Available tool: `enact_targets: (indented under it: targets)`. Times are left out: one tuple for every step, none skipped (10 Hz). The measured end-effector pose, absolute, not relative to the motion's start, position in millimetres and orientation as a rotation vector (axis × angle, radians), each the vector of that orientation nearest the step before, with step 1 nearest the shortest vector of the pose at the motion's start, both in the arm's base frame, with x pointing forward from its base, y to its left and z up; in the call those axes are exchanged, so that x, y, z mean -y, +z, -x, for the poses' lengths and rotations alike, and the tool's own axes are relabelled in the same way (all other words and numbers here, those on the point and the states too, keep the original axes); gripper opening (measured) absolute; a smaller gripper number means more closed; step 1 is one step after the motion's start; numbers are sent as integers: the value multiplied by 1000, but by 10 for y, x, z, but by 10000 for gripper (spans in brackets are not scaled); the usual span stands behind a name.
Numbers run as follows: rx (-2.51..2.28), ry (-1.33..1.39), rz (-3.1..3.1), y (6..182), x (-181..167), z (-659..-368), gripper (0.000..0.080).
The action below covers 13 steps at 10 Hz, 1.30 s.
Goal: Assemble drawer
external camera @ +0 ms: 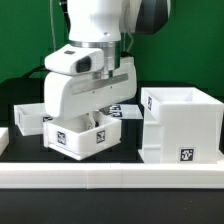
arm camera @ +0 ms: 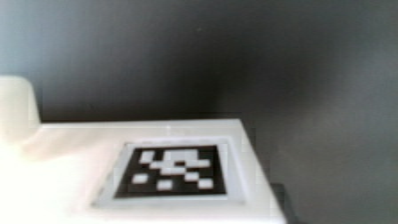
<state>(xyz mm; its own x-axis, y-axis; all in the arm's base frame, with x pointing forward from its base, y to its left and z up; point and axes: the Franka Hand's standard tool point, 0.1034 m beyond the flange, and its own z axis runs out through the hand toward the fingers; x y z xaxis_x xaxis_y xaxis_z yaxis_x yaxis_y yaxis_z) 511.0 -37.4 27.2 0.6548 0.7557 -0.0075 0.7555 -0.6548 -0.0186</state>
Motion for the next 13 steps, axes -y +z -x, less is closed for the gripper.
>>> enact_targets:
  targets:
    - [1412,28,2797,265,362,-5121,42]
    - [1578,37,2716,258,359,-5123,42]
    - [1653,33,2674,263,384,-5129,42]
    - [1709,37,2640,259,399,-5125,42]
    - [1797,42,2584,257,413,-5122,42]
    - [1841,46,2552,253,427,-5119,42]
    - [1961,56,2463,240,443,-5133,42]
    - [2013,59,2427,229,418,-5168,42]
    - [2015,55,2426,219,375,-5202,42]
    - [2031,52,2414,207,344,-5238,42]
    - [2077,53,2385,197,326,-5281,42]
    - [2097,48,2376,185,316,-5290,42]
    - [2091,49,2380,182,329,-5285,42]
